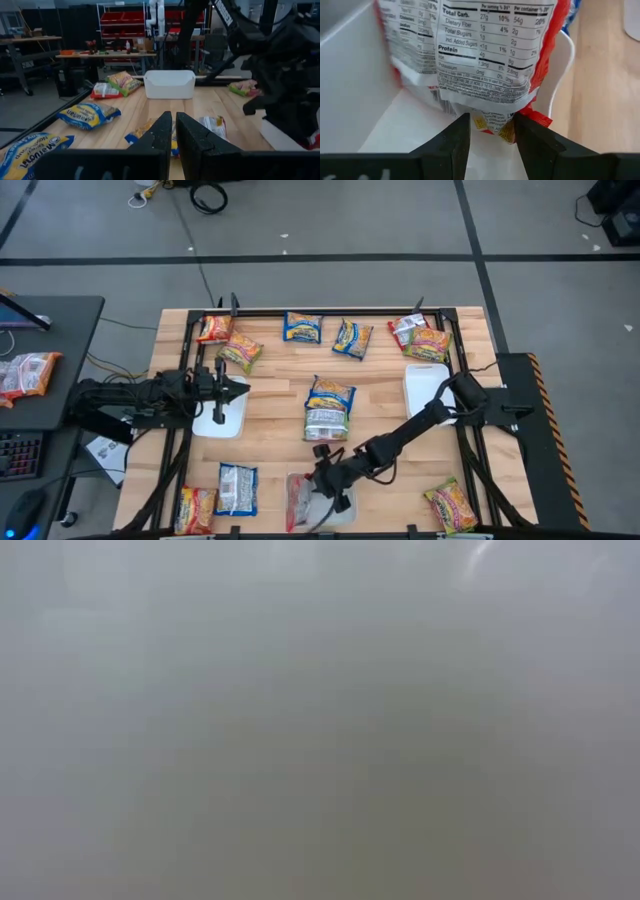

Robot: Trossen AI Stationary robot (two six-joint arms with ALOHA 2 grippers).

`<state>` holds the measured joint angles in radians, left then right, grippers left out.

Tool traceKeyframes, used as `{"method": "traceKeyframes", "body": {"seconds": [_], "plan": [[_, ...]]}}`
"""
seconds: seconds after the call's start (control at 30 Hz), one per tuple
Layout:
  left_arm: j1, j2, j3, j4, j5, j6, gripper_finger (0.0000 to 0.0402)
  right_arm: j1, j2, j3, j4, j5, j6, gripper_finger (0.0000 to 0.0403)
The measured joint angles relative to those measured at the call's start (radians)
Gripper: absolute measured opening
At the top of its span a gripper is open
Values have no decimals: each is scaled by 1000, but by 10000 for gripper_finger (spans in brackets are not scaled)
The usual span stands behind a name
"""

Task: Sort Maruchan noodles
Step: Put the bottom right red noodle pack into the bottom white bin

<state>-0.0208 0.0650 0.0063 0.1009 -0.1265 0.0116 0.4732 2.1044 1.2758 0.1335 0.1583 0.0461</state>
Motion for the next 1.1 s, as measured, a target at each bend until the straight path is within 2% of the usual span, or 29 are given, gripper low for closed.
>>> {"method": "traceKeyframes", "body": {"seconds": [0.3, 0.67, 0.87, 1.1], "plan": [[0, 0, 0, 4, 0, 0, 32, -49, 22, -5, -98, 130, 36, 157], [0, 0, 0, 5, 0, 0, 32, -18, 13, -5, -97, 128, -18, 158], [0, 0, 0, 5, 0, 0, 32, 2, -44, -5, -94, 128, -43, 158], [0, 0, 0, 4, 0, 0, 32, 5, -115, -5, -95, 119, 92, 159]]}}
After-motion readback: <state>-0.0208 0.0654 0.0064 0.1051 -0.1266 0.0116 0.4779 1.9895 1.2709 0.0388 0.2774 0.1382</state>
